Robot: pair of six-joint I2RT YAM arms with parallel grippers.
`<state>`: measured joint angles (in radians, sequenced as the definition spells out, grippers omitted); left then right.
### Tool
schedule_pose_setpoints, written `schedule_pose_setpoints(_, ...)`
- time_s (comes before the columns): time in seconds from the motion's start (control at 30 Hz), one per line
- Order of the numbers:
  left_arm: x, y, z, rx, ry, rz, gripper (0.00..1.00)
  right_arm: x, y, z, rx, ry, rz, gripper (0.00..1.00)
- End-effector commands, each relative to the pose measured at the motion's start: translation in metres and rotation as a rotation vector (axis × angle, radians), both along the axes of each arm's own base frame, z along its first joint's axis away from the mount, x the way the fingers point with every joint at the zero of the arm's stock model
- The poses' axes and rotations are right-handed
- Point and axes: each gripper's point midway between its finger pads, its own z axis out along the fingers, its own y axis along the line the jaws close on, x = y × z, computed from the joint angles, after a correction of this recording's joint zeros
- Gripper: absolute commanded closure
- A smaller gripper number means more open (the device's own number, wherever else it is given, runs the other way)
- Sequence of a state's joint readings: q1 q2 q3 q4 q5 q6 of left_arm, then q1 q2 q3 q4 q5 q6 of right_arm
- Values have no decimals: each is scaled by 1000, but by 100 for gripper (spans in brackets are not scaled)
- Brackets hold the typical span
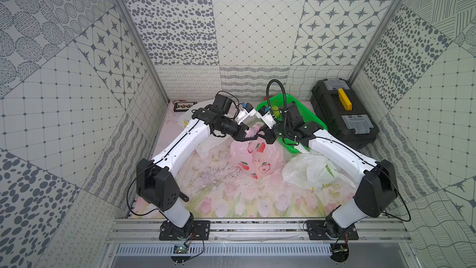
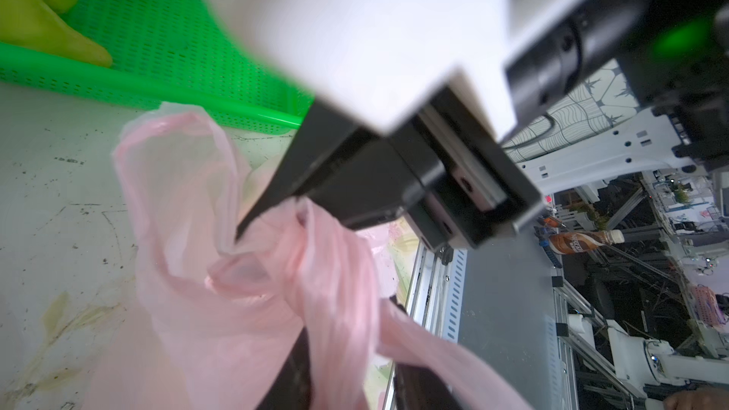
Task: Place the pears into plastic bags & tie knots
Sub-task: Tie the plastic bag at the center of the board.
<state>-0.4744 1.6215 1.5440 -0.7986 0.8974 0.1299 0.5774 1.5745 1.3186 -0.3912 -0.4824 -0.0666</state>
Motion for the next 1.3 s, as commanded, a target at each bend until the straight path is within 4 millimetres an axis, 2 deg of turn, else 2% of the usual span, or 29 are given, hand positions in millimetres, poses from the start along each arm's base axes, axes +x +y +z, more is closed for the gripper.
schedule_pose_setpoints(0.0, -19, 2, 5, -74, 39, -66, 64, 14, 6, 34, 135, -117, -51, 97)
schedule_pose_setpoints(0.17, -28, 4, 11, -111, 37, -73, 58, 18, 14, 44, 225, -182, -93, 100)
schedule_pose_setpoints(0.33, -41, -5, 5, -123, 79, -88, 57, 32, 22, 77, 457, -303, -209, 100)
schedule_pose_setpoints(0.4, -50, -17, 6, -132, 71, -100, 57, 30, 26, 93, 557, -366, -228, 100)
schedule_pose_setpoints(0.47, -59, -22, 8, -122, 39, -107, 55, 29, 29, 100, 638, -386, -234, 98)
schedule_pose_setpoints(0.6, -63, 0, 16, -52, -31, -53, 49, 29, 26, 90, 699, -371, -253, 95)
schedule_pose_setpoints(0.73, -67, 28, 41, -77, -70, 19, 42, 28, 26, 76, 712, -324, -236, 93)
schedule_pose_setpoints(0.87, -71, 56, 57, -102, -128, 102, 42, 26, 25, 72, 758, -282, -208, 93)
schedule_pose_setpoints(0.93, -61, 67, 56, -90, -169, 169, 44, 20, 29, 72, 774, -265, -166, 93)
schedule_pose_setpoints(1.03, -34, 74, 60, -88, -198, 253, 48, 12, 35, 72, 781, -243, -114, 92)
schedule_pose_setpoints(1.17, 5, 69, 61, -88, -220, 320, 47, 10, 35, 75, 785, -249, -109, 92)
schedule_pose_setpoints(1.27, 26, 61, 50, -114, -175, 355, 51, 10, 35, 79, 793, -253, -102, 92)
